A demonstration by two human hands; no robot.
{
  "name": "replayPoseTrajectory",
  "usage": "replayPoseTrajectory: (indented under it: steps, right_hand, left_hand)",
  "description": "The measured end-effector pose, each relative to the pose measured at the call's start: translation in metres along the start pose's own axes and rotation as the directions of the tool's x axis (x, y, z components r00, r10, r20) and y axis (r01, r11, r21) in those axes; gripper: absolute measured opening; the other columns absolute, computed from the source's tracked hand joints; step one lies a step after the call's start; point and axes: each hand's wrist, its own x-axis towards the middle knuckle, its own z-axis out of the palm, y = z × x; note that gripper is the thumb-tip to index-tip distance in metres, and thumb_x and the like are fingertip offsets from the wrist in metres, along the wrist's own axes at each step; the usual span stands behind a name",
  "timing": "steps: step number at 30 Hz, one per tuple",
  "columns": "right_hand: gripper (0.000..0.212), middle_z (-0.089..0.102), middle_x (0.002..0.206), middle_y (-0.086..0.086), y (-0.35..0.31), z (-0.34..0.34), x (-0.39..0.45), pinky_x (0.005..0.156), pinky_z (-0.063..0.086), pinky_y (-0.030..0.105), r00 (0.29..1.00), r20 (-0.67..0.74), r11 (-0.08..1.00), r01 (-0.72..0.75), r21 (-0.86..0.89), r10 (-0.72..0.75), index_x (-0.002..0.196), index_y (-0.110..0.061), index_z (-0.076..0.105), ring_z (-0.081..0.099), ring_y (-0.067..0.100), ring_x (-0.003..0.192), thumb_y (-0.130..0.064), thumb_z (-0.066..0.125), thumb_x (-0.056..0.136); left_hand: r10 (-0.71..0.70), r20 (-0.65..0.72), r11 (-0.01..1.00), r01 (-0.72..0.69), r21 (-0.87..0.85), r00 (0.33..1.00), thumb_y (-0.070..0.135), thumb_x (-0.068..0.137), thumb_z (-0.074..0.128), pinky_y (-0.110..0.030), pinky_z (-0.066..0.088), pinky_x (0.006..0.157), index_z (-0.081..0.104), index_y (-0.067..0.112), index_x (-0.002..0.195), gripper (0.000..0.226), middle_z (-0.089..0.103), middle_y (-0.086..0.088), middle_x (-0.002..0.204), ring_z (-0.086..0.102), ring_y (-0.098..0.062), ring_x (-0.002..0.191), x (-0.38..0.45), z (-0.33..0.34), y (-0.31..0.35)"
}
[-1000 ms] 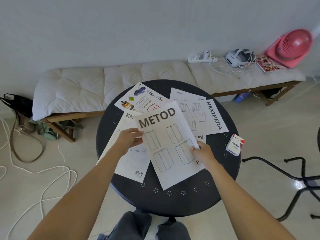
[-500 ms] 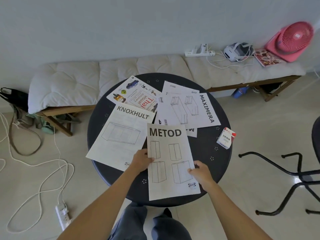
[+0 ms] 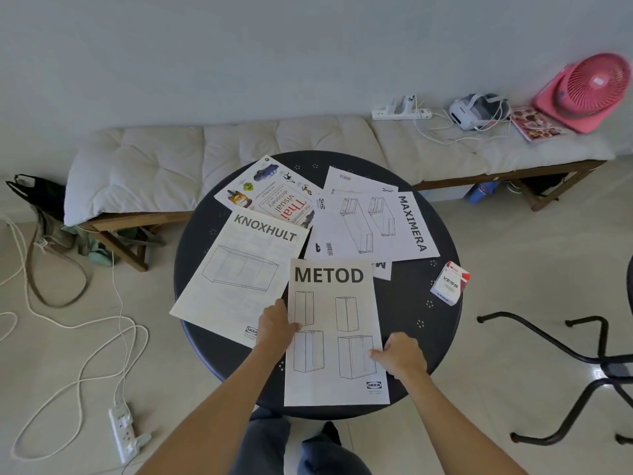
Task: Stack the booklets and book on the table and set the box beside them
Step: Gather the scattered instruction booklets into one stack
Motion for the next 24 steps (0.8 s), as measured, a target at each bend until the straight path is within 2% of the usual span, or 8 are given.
replayPoseTrajectory:
  steps: [3,8,15,17,19,21,22,24]
  right_hand:
    - [0.028,0.069,0.097,0.002,-0.011,-0.008,0.004,0.049,0.039,0.021,1.0,-0.028,0.997,0.0,-0.072,-0.002,0.091,-0.016,0.053,0.062,0.015,0.074,-0.037,0.07,0.082]
    - [0.023,0.065,0.098,0.004,-0.06,-0.013,0.009,0.068,0.054,0.033,0.991,-0.124,0.998,0.046,-0.044,-0.051,0.098,-0.013,0.056,0.063,0.021,0.085,-0.03,0.063,0.084]
    - [0.023,0.066,0.114,0.003,-0.152,0.017,-0.001,0.087,0.046,0.026,0.988,0.019,0.902,0.135,0.409,-0.156,0.101,-0.012,0.067,0.059,0.019,0.113,-0.027,0.061,0.085]
    - [0.024,0.071,0.104,0.008,-0.172,0.029,-0.004,0.095,0.05,0.034,0.985,0.079,0.878,0.098,0.469,-0.152,0.094,-0.009,0.068,0.065,0.024,0.107,-0.029,0.058,0.085]
    - [0.038,0.071,0.102,0.022,-0.188,0.045,-0.003,0.097,0.051,0.041,0.987,0.114,0.86,0.038,0.509,-0.112,0.101,0.005,0.068,0.067,0.033,0.103,-0.029,0.057,0.087]
    - [0.039,0.07,0.095,0.022,-0.199,0.057,-0.005,0.092,0.053,0.038,0.984,0.156,0.838,-0.014,0.545,-0.085,0.102,0.005,0.067,0.068,0.034,0.094,-0.03,0.058,0.086]
    - [0.025,0.065,0.08,0.01,-0.204,0.063,-0.006,0.082,0.053,0.031,0.985,0.153,0.837,-0.021,0.547,-0.075,0.085,-0.007,0.066,0.066,0.025,0.08,-0.03,0.058,0.086]
    - [0.034,0.032,0.064,-0.008,-0.213,0.072,-0.003,0.056,0.036,0.022,0.99,0.133,0.829,-0.03,0.559,-0.054,0.06,-0.026,0.033,0.036,0.007,0.056,-0.027,0.056,0.084]
  left_hand:
    - [-0.008,-0.037,0.998,0.006,-0.066,0.999,0.023,0.085,0.067,-0.032,0.051,0.076,0.056,0.004,0.106,0.031,0.065,-0.014,0.103,0.062,-0.027,0.092,0.008,-0.012,-0.003]
    - [0.034,-0.156,0.995,-0.048,-0.088,0.987,0.019,0.09,0.06,-0.028,0.046,0.077,0.06,0.005,0.108,0.024,0.067,-0.013,0.104,0.056,-0.021,0.085,0.037,-0.06,-0.02]
    - [0.049,-0.242,0.999,-0.048,0.008,0.969,0.021,0.091,0.057,-0.04,0.05,0.095,0.058,0.007,0.116,0.029,0.058,-0.013,0.123,0.058,-0.029,0.109,0.083,-0.122,-0.065]
    - [0.005,-0.245,1.0,0.0,0.019,0.969,0.023,0.091,0.057,-0.041,0.05,0.093,0.056,0.008,0.12,0.032,0.051,-0.014,0.129,0.056,-0.03,0.11,0.092,-0.131,-0.073]
    - [-0.04,-0.221,0.999,0.045,0.014,0.974,0.023,0.091,0.057,-0.041,0.049,0.095,0.051,0.007,0.125,0.038,0.045,-0.016,0.131,0.053,-0.032,0.112,0.099,-0.136,-0.082]
    - [-0.066,-0.189,0.998,0.068,0.002,0.98,0.022,0.091,0.057,-0.041,0.047,0.096,0.047,0.005,0.127,0.04,0.045,-0.017,0.13,0.052,-0.033,0.112,0.104,-0.139,-0.09]
    - [-0.071,-0.176,0.997,0.072,-0.001,0.982,0.021,0.091,0.058,-0.041,0.047,0.096,0.046,0.005,0.126,0.041,0.045,-0.017,0.128,0.052,-0.033,0.111,0.107,-0.139,-0.094]
    - [-0.084,-0.152,0.996,0.084,-0.01,0.985,0.021,0.09,0.059,-0.041,0.049,0.095,0.044,0.006,0.126,0.042,0.046,-0.016,0.125,0.054,-0.033,0.107,0.11,-0.141,-0.1]
